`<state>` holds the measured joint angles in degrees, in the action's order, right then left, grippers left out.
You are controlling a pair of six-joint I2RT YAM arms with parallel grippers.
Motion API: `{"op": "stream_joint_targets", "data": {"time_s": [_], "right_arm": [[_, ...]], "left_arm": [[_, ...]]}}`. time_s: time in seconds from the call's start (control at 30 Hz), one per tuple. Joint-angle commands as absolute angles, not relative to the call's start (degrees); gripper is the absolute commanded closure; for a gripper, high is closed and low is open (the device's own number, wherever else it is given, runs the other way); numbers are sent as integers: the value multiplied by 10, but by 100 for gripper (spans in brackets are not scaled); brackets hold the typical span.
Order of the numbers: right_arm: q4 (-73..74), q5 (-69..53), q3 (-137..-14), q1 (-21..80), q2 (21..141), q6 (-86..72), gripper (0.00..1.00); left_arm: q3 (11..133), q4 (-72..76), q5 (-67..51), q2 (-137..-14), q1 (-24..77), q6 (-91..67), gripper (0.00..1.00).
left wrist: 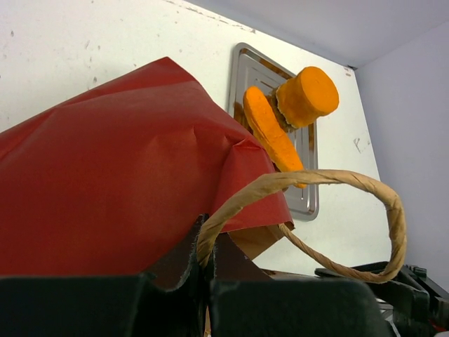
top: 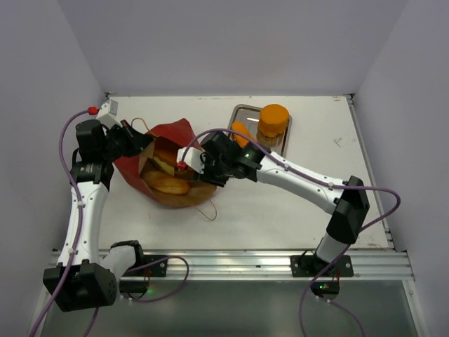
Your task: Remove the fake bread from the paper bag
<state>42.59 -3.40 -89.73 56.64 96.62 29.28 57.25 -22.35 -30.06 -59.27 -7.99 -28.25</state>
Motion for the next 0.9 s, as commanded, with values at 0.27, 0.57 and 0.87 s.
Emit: {"op": "stream_joint_targets", "data": {"time_s": [0.27,0.57,0.87], "right_arm": [[406,-5,-960,593,1027,260,58],[405,21,-967,598,1052,253,58],[403,27,-964,598,1065,243,56]], "left_arm": [[567,-216,-327,-590,-83,-281,100],[563,-208,-333,-586,-83,-285,100],[562,-206,-336,-584,-83,-287,100]]}}
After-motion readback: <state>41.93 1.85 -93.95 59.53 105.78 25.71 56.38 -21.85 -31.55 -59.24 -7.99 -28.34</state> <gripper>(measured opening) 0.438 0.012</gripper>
